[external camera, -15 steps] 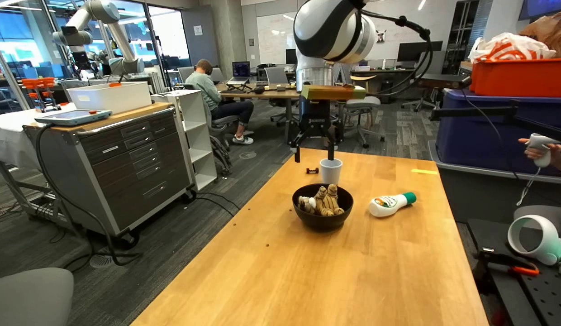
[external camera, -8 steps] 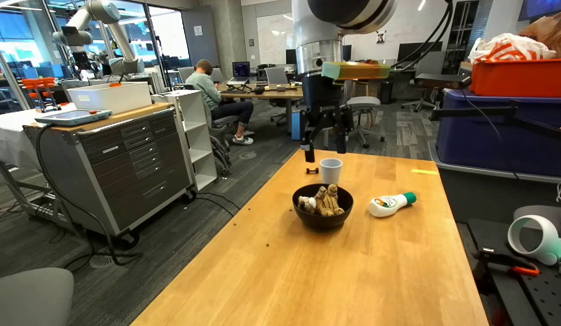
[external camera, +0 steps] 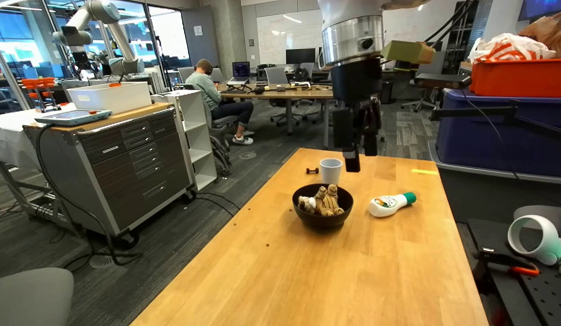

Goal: Put the tiger plushie in the bowl

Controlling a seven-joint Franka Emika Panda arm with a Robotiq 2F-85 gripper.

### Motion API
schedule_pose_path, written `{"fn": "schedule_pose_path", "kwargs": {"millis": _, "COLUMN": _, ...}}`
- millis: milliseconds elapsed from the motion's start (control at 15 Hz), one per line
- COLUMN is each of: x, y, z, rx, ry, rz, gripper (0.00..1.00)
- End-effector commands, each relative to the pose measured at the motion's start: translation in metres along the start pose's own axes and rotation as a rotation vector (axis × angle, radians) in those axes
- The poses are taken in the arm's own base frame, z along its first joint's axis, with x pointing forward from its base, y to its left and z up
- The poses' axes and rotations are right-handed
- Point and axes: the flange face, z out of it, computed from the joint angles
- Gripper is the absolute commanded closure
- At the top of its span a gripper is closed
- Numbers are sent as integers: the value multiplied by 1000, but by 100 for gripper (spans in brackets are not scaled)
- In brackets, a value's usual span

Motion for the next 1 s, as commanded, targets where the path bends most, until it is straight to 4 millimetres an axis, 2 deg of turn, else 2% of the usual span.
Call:
{"fn": "schedule_pose_path", "kwargs": {"millis": 0, "x": -42, "y": 1, "z": -1, "rx": -48, "ry": 70, "rz": -87, "gripper": 0}}
{"fn": "schedule_pose_path", "kwargs": {"millis": 333, "x": -77, "y": 4, "z": 3, "rx": -77, "ry": 138, "rz": -127, "gripper": 0}}
{"fn": "schedule_pose_path", "kwargs": {"millis": 600, "x": -96, "y": 8, "z": 1, "rx": -40, "ry": 150, "rz": -108, "gripper": 0}}
{"fn": "schedule_pose_path", "kwargs": {"millis": 667, "x": -80, "y": 7, "z": 7, "rx": -60, "ry": 112, "rz": -100, "gripper": 0}}
{"fn": "schedule_pose_path", "kwargs": {"millis": 933, "x": -90, "y": 9, "z": 4, "rx": -56, "ry": 124, "rz": -99, "gripper": 0}}
